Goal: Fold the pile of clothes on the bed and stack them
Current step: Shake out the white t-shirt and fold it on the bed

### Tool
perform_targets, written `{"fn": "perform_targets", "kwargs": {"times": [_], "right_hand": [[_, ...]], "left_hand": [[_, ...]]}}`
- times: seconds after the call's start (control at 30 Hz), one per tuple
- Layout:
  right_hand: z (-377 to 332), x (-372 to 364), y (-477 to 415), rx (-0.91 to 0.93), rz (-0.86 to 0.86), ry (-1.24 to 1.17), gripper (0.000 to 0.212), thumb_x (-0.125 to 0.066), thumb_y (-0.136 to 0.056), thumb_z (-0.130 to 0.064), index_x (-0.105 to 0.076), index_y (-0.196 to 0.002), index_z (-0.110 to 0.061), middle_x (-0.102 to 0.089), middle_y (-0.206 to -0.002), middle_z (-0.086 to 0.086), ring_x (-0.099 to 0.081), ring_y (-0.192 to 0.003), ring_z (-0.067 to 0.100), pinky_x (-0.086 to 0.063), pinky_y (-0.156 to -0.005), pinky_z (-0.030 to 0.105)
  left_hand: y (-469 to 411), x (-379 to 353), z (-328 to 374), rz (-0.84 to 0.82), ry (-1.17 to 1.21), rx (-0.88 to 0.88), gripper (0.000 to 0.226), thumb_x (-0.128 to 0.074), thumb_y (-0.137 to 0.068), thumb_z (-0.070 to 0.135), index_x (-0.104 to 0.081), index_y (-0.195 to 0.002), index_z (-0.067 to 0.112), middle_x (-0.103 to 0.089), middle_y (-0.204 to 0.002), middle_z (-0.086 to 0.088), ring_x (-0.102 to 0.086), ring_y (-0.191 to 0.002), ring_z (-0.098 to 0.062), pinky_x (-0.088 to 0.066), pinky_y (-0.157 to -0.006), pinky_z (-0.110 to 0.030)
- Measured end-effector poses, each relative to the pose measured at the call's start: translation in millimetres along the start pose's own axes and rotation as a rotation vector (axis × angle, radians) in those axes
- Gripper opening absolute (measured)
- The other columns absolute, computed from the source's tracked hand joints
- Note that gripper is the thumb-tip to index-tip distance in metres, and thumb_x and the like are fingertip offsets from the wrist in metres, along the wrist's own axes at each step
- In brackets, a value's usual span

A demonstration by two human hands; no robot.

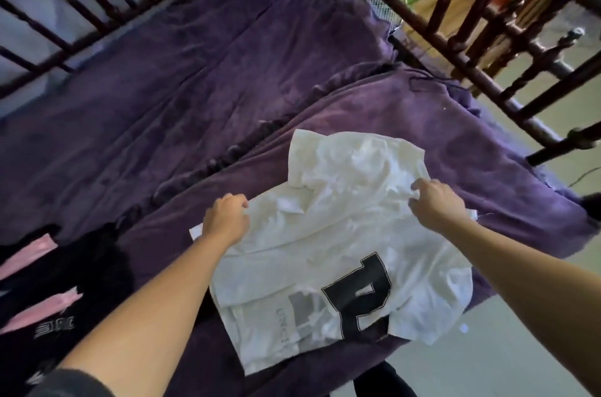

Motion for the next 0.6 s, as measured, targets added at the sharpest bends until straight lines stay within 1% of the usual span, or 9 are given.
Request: {"fn": "perform_targets", "kwargs": {"times": [0.1, 0.27, 0.33, 0.4, 0.43, 0.47, 0.5, 0.53, 0.6], "right_hand": [[-89, -14, -18, 0.201, -0.048, 0.049, 0.038, -0.052, -0.091, -0.023, -0.053, -0.128, -0.02, -0.055, -0.127, 0.01, -0.053, -0.114, 0.031, -0.042, -0.083, 0.036], [-216, -51, -61, 0.495, 0.005, 0.201, 0.039, -0.052, -0.093, -0.021, -0.051, -0.132, -0.021, -0.051, -0.134, 0.007, -0.048, -0.121, 0.028, -0.045, -0.09, 0.04], [-252, -74, -79, 0.612, 0.007, 0.328, 0.053, -0.057, -0.09, -0.018, -0.044, -0.14, -0.026, -0.038, -0.148, 0.006, -0.034, -0.134, 0.027, -0.043, -0.097, 0.044], [-271, -100, -92, 0.68, -0.029, 0.527, 0.07, -0.065, -0.087, -0.024, -0.031, -0.147, -0.035, -0.013, -0.159, 0.005, -0.013, -0.145, 0.027, -0.036, -0.105, 0.046], [-273, -108, -99, 0.688, -0.029, 0.611, 0.069, -0.067, -0.086, -0.029, -0.033, -0.145, -0.039, -0.008, -0.16, 0.004, -0.008, -0.146, 0.027, -0.034, -0.107, 0.045], [-272, -110, -105, 0.683, -0.01, 0.657, 0.06, -0.066, -0.086, -0.033, -0.042, -0.14, -0.04, -0.012, -0.159, 0.003, -0.009, -0.146, 0.026, -0.034, -0.106, 0.045], [-271, -104, -111, 0.671, 0.028, 0.639, 0.046, -0.064, -0.087, -0.034, -0.053, -0.132, -0.039, -0.022, -0.155, 0.001, -0.015, -0.143, 0.025, -0.036, -0.103, 0.044], [-269, -92, -116, 0.643, 0.073, 0.547, 0.034, -0.06, -0.09, -0.033, -0.062, -0.124, -0.036, -0.034, -0.149, 0.001, -0.023, -0.139, 0.025, -0.038, -0.099, 0.043], [-265, -52, -125, 0.567, 0.182, 0.285, 0.026, -0.057, -0.093, -0.031, -0.07, -0.116, -0.032, -0.051, -0.134, 0.005, -0.038, -0.129, 0.029, -0.043, -0.09, 0.043]], "left_hand": [[8, -24, -60, -0.045, -0.035, 0.09, 0.026, -0.054, -0.088, 0.016, -0.06, -0.113, 0.02, -0.056, -0.121, -0.005, -0.054, -0.111, -0.029, -0.043, -0.087, -0.036], [-8, -79, -130, -0.069, -0.043, 0.163, 0.031, -0.053, -0.088, 0.013, -0.061, -0.116, 0.02, -0.053, -0.125, -0.008, -0.051, -0.113, -0.03, -0.043, -0.087, -0.036], [-23, -103, -137, -0.063, -0.13, 0.107, 0.041, -0.053, -0.087, 0.014, -0.053, -0.127, 0.021, -0.047, -0.127, -0.008, -0.046, -0.115, -0.03, -0.042, -0.088, -0.039], [-39, -121, -141, -0.014, -0.166, 0.053, 0.054, -0.06, -0.085, 0.02, -0.044, -0.137, 0.024, -0.044, -0.129, -0.007, -0.044, -0.116, -0.029, -0.042, -0.089, -0.041], [-46, -128, -144, 0.0, -0.155, 0.055, 0.053, -0.063, -0.085, 0.024, -0.046, -0.136, 0.024, -0.045, -0.128, -0.007, -0.045, -0.115, -0.029, -0.042, -0.089, -0.041], [-52, -133, -149, 0.004, -0.146, 0.068, 0.043, -0.063, -0.086, 0.027, -0.054, -0.129, 0.023, -0.048, -0.124, -0.007, -0.047, -0.113, -0.029, -0.043, -0.088, -0.04], [-58, -135, -154, -0.002, -0.154, 0.086, 0.029, -0.061, -0.088, 0.026, -0.063, -0.117, 0.022, -0.051, -0.119, -0.006, -0.049, -0.109, -0.028, -0.044, -0.086, -0.039], [-63, -135, -160, -0.003, -0.155, 0.104, 0.02, -0.058, -0.089, 0.024, -0.069, -0.105, 0.021, -0.054, -0.114, -0.006, -0.051, -0.106, -0.028, -0.046, -0.084, -0.038], [-71, -127, -172, 0.027, -0.048, 0.152, 0.016, -0.057, -0.09, 0.018, -0.073, -0.094, 0.019, -0.055, -0.112, -0.007, -0.051, -0.105, -0.029, -0.047, -0.081, -0.038]]}}
Point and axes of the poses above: each hand's wrist, its own y-axis away from the middle knuckle, its own x-axis out of the back of the hand, z = x × y, the point moved 10 cm from there along -y, towards the middle knuckle
